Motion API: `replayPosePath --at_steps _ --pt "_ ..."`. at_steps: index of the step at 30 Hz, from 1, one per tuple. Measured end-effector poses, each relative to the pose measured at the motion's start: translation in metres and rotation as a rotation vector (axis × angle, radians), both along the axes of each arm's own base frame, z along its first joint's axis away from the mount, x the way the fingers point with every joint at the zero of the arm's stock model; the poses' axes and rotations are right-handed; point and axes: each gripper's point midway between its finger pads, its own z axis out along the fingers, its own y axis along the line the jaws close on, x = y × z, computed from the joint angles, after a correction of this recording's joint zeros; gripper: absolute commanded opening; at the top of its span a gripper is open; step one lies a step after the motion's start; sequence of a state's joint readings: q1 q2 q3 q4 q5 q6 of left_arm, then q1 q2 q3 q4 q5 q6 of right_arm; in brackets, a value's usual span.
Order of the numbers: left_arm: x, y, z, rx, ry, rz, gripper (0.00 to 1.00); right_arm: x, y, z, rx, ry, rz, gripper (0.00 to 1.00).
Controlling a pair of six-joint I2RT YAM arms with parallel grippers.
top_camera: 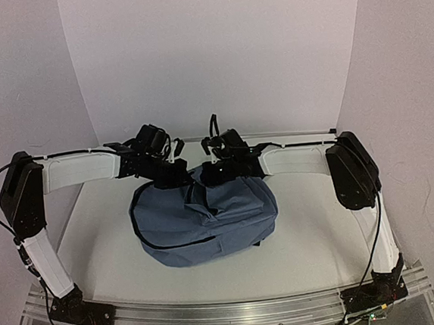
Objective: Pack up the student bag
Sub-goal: Zip the student bag at the center of the board.
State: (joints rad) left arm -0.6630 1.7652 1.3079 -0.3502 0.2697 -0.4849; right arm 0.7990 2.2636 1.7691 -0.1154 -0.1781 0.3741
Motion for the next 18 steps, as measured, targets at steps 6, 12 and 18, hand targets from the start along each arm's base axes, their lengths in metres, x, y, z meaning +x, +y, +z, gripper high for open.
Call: replayPosePath --at_steps 6,12,18 --pt "-0.010 -0.014 -0.002 -0.013 0.010 -0.024 0.00 0.004 0.002 -0.002 0.018 0.010 -0.023 0.00" --pt "-0.020 -0.025 -0.002 -0.008 0.007 -0.033 0.00 0.008 0.004 -0.003 0.039 0.017 -0.048 0.00" --pt "-0.026 -0.027 -0.009 0.007 0.014 -0.019 0.00 0.008 0.005 -0.003 0.047 0.025 -0.057 0.01"
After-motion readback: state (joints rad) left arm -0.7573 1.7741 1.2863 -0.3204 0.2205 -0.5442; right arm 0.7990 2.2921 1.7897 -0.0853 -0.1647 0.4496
